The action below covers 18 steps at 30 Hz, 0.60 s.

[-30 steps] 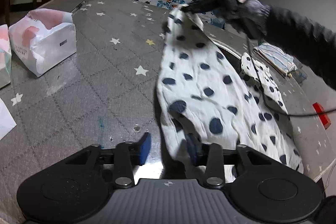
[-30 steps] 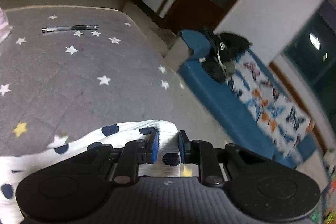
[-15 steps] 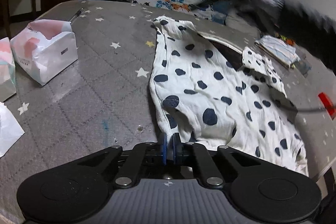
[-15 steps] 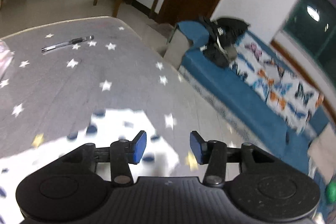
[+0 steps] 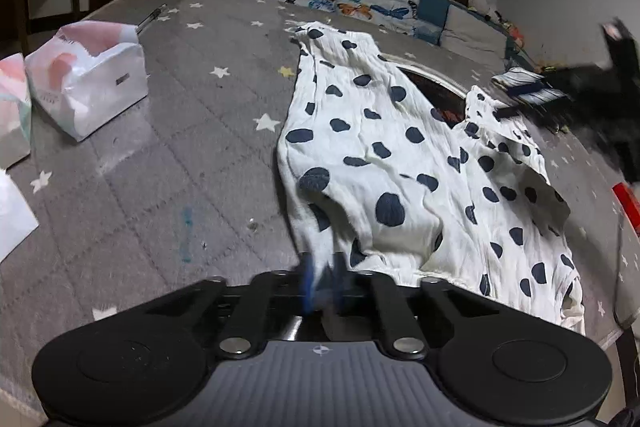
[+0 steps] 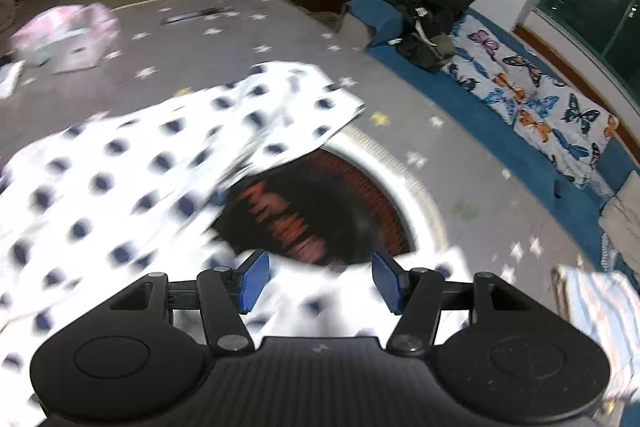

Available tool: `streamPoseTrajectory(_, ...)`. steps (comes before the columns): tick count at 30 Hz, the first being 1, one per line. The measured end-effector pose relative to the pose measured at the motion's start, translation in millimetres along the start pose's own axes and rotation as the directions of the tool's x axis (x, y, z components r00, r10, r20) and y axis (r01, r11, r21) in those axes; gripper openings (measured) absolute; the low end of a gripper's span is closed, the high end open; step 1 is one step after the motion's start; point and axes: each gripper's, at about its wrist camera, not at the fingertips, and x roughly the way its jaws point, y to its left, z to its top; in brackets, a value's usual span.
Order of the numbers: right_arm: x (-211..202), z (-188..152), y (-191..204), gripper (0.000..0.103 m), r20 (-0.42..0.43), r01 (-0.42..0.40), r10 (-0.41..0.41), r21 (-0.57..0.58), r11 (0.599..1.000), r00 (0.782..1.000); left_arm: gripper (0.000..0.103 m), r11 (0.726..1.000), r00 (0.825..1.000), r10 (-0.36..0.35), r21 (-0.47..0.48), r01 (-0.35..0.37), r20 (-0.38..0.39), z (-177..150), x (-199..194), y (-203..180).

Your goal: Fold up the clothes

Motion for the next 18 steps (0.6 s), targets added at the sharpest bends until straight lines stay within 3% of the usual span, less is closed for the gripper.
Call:
streamPoseTrajectory(5, -30.1, -33.3, 39.8, 0.060, 0.021, -0.117, 0.117, 0.006, 0.993, 0.993, 0.002, 0.998, 0.998, 0.058, 0.001, -0.058, 0.003, -14.9, -32.1, 0.1)
streamPoseTrajectory(8, -42.0, -54.4, 68.8, 0.060, 0.002, -0.202, 0.202, -0.022, 0.979, 0.979, 0.003, 0.994, 0.993, 0.106, -0.006, -0.107, -0.041, -27.5, -37.3, 5.5)
streamPoseTrajectory(11, -48.0, -71.3, 91.7, 0.060, -0.028, -0.254, 0.252, -0.055, 0.966, 0.967, 0.008, 0.993, 0.992, 0.114, 0.020, -0.113, -0.046, -27.4, -41.6, 2.4)
streamPoseTrajectory(14, -57.9, -80.3, 91.5, 0.060, -0.017, -0.281, 0.281, -0.021, 0.959, 0.960, 0.008, 0.990, 0.992, 0.125, 0.073, -0.125, 0.003, -17.0, -53.0, -7.7)
streamPoseTrajectory(18, -66.6, -77.7, 54.7, 0.060, 0.040, -0.229, 0.227, 0.095, 0.969, 0.973, 0.008, 0.988, 0.992, 0.094, 0.112, -0.103, 0.081, 2.5, -64.7, -21.5)
